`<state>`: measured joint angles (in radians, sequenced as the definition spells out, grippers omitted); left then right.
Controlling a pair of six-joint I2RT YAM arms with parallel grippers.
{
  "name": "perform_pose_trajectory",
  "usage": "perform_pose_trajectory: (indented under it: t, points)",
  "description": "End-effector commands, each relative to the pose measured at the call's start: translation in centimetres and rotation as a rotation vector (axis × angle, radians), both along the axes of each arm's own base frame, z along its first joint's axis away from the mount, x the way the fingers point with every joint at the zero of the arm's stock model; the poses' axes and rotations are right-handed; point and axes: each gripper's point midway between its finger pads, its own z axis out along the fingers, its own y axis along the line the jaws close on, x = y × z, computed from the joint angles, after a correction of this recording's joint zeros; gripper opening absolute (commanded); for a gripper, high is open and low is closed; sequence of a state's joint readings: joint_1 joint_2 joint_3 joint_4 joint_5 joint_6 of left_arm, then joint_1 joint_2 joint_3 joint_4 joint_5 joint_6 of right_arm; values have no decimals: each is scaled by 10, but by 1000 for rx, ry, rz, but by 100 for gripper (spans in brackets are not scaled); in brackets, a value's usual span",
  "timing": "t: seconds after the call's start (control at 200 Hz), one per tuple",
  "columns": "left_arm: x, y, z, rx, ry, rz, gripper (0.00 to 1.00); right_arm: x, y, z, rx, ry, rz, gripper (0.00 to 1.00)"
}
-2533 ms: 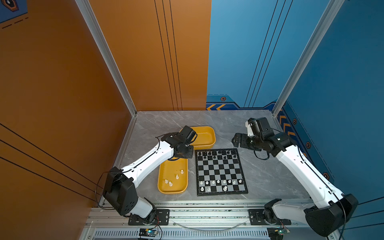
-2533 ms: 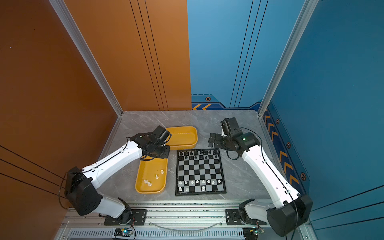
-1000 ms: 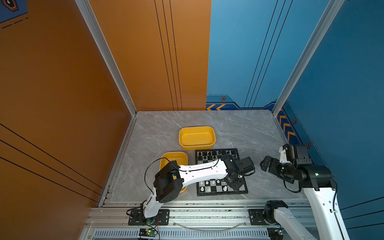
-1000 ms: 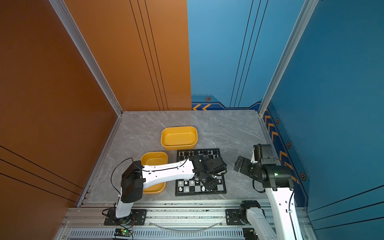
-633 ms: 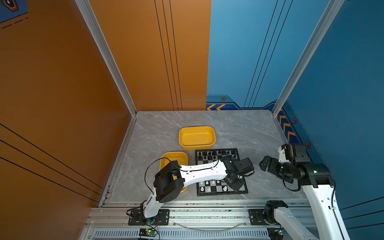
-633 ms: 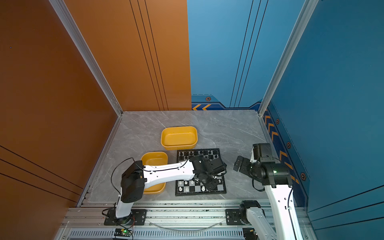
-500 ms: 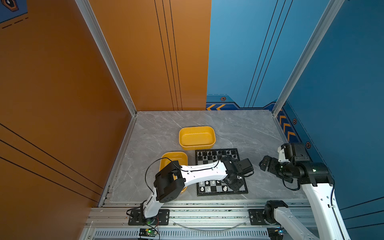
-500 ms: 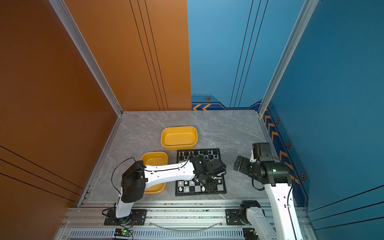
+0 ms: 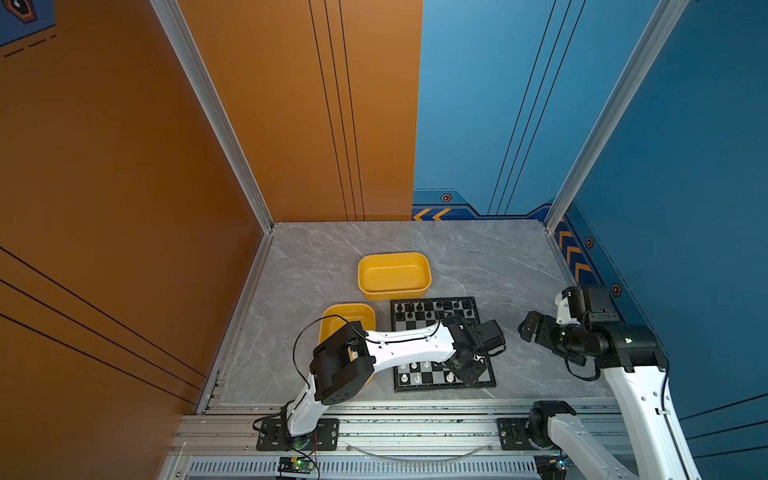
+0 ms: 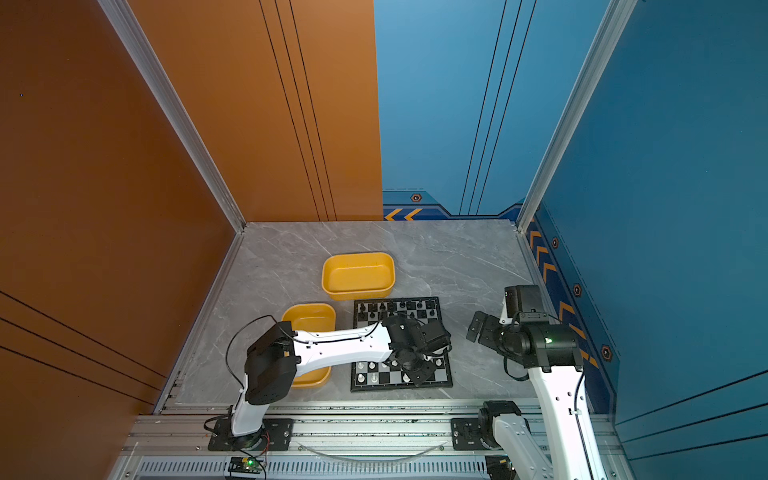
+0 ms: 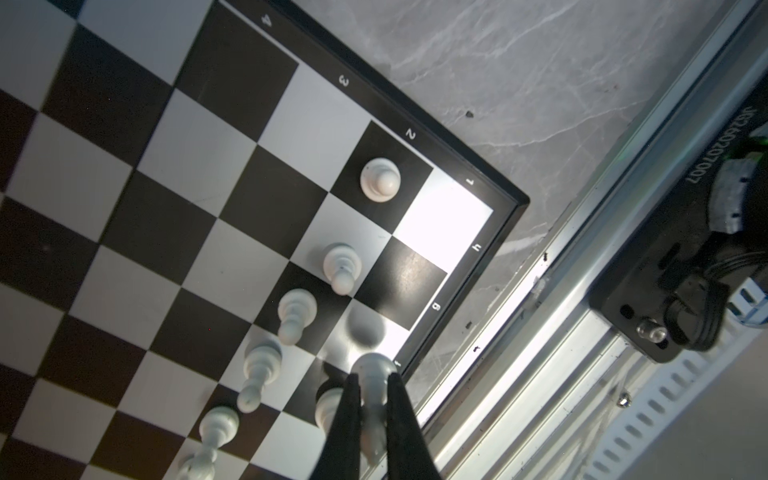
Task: Set up the chess pieces on the board
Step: 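Lower the white piece onto the near-rank corner square and open the left gripper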
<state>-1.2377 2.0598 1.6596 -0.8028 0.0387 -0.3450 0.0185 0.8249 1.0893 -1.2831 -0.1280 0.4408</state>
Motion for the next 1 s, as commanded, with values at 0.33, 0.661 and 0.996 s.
perform_pose_trajectory:
  t: [0.33,0.661,0.996]
  points:
    - [-2,2,-19,47,3,4,7,-7,-2,5,-28,-4,25,100]
    - [0,0,-19,44,-4,7,16,-9,-2,4,-36,-3,32,100]
    - [0,-6,-8,15,-6,4,20,-8,-2,5,-40,-2,35,100]
